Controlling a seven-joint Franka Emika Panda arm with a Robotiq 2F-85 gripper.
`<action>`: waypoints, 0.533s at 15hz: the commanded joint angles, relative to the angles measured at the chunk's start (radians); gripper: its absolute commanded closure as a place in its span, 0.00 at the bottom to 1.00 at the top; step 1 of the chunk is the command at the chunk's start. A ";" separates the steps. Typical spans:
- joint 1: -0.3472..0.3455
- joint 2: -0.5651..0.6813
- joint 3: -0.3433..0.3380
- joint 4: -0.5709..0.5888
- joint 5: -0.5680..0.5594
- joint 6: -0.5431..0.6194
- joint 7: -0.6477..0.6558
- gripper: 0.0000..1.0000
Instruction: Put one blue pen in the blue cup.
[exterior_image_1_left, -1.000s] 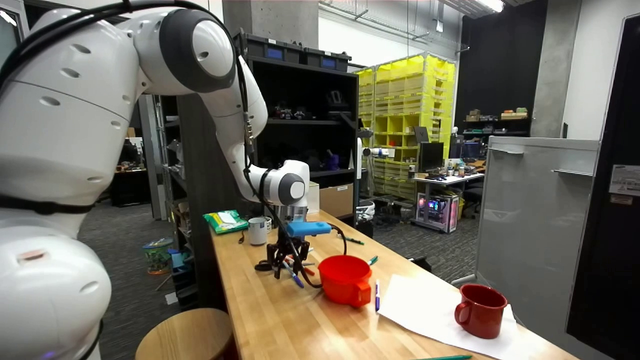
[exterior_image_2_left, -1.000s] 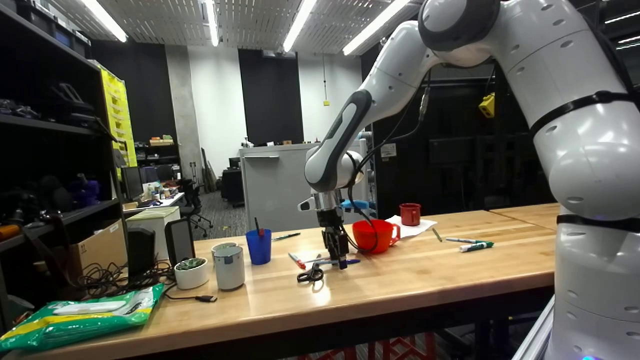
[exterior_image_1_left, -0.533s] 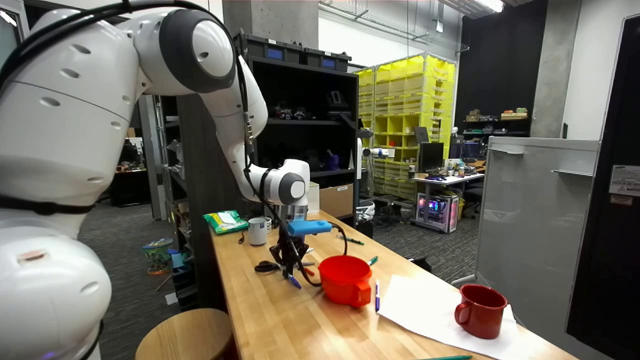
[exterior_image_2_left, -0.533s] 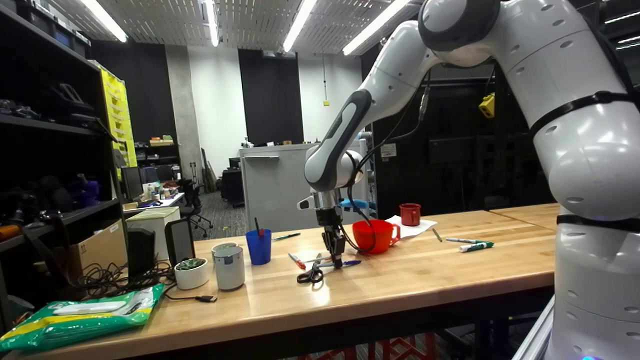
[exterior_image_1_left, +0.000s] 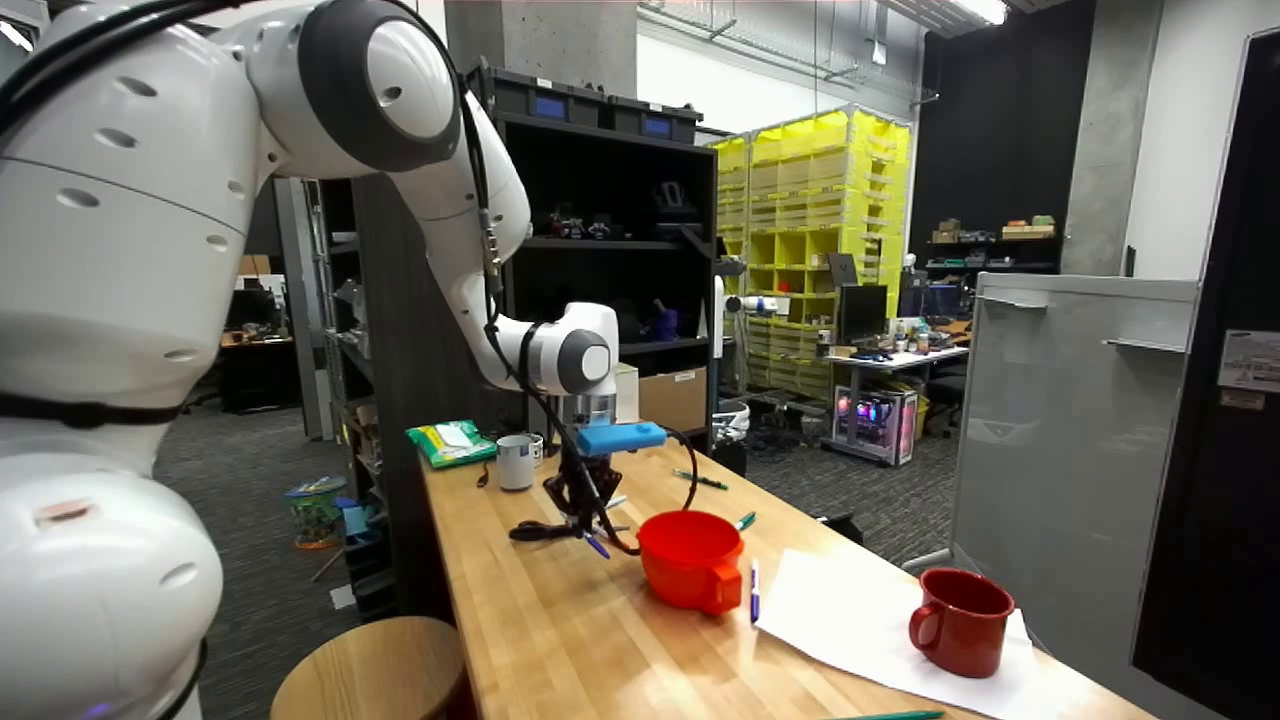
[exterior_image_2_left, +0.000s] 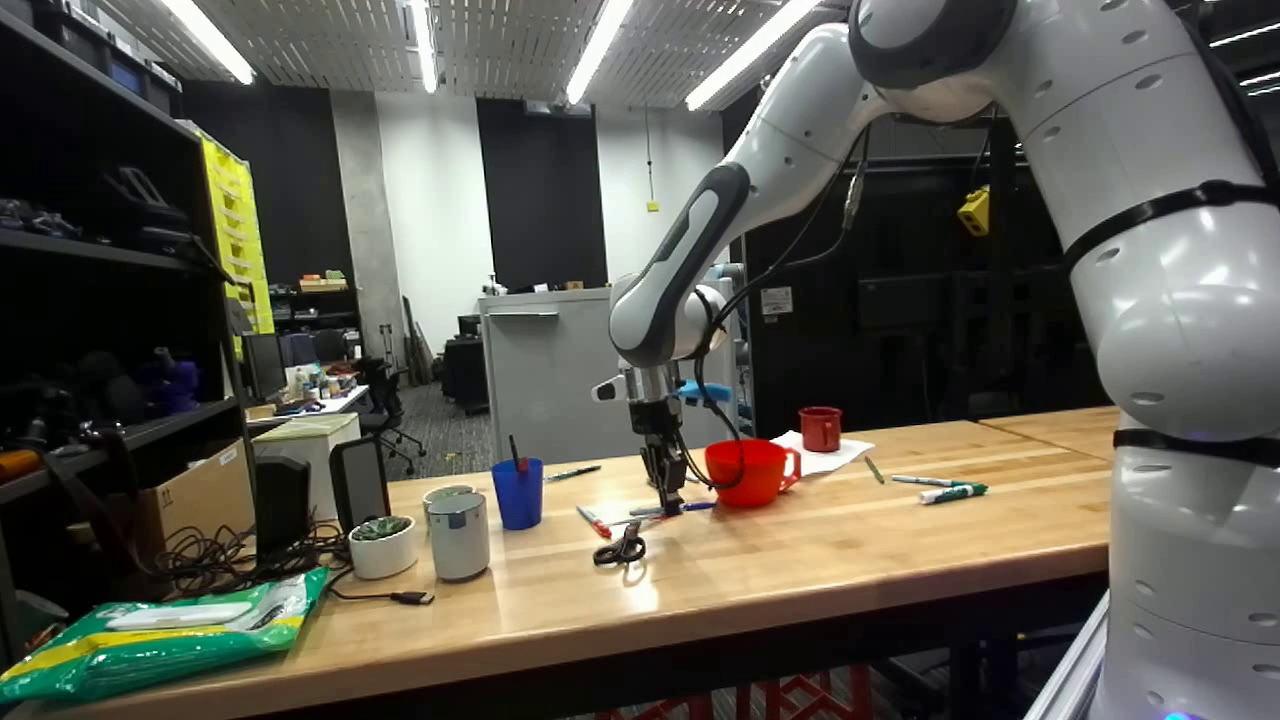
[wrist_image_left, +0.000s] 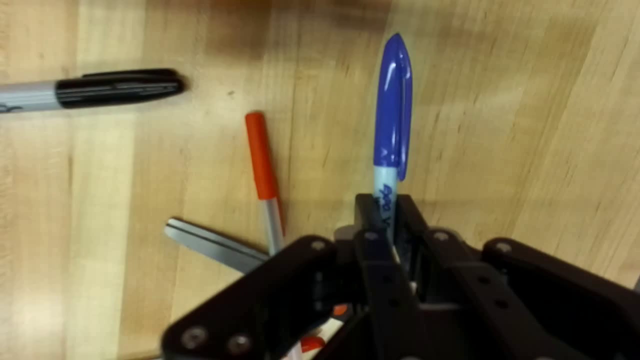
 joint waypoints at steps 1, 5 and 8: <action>0.023 -0.089 -0.010 -0.026 -0.096 -0.037 0.064 0.97; 0.055 -0.124 -0.007 0.013 -0.244 -0.110 0.131 0.97; 0.077 -0.124 0.019 0.085 -0.251 -0.158 0.131 0.97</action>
